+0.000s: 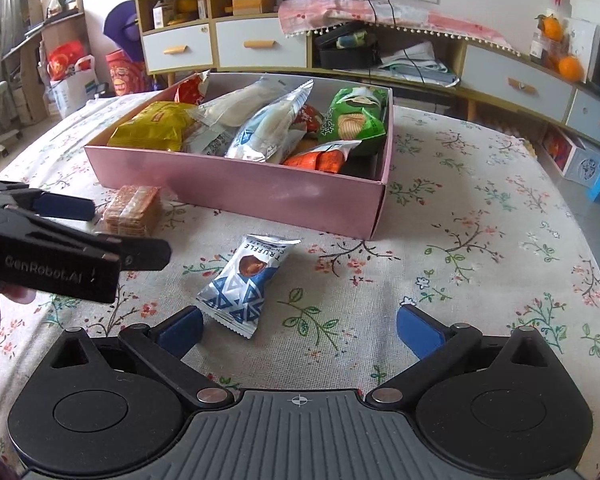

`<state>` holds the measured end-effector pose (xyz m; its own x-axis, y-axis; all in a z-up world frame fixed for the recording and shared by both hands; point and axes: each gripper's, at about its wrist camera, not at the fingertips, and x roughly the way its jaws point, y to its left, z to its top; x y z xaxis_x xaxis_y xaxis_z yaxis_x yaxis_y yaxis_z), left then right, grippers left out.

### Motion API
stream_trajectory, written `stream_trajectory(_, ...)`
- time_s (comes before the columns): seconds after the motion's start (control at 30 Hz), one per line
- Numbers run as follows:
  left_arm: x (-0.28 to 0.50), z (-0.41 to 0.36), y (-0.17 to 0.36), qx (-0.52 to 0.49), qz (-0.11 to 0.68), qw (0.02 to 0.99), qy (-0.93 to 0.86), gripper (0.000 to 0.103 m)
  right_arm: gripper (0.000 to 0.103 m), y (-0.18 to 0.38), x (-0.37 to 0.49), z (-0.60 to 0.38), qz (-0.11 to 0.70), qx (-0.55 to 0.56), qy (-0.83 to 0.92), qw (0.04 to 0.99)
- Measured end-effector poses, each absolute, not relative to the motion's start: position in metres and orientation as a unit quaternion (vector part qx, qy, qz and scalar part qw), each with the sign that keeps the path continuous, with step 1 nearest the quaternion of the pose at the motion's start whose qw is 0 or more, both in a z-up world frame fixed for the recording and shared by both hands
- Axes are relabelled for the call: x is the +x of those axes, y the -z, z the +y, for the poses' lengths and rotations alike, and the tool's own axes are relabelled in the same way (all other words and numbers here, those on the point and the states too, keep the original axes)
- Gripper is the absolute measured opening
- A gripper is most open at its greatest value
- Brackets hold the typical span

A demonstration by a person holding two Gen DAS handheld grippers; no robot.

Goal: Organize snacks
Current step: 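Grasp the wafer stack with left tool while right tool grasps the truffle wrapper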

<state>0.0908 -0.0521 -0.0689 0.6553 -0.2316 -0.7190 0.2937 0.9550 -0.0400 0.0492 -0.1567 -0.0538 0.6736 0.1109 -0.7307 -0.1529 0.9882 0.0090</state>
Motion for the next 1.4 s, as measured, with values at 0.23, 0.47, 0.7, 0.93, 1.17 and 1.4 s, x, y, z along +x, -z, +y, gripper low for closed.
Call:
stream_trajectory(0.23,0.095,-0.056,0.064,0.033,0.392,0.91,0.134,0.069,0.103,0.053,0.051,-0.152,0.402,-0.03,-0.08,0.911)
stream_trajectory(0.47,0.097,-0.048,0.06,0.023,0.402,0.905,0.135,0.044,0.103,0.052,0.054,-0.145,0.404,-0.031,-0.079,0.911)
stream_trajectory(0.7,0.099,-0.037,0.055,0.004,0.414,0.898,0.147,0.038,0.103,0.052,0.058,-0.138,0.404,-0.034,-0.081,0.911)
stream_trajectory(0.93,0.096,-0.034,0.053,0.007,0.423,0.893,0.154,0.038,0.103,0.051,0.062,-0.13,0.407,-0.037,-0.078,0.909)
stream_trajectory(1.17,0.095,-0.027,0.05,0.001,0.431,0.889,0.157,0.038,0.099,0.049,0.064,-0.124,0.412,-0.042,-0.078,0.907)
stream_trajectory(1.4,0.094,-0.025,0.049,-0.002,0.436,0.886,0.158,0.038,0.08,0.044,0.065,-0.123,0.415,-0.037,-0.086,0.905)
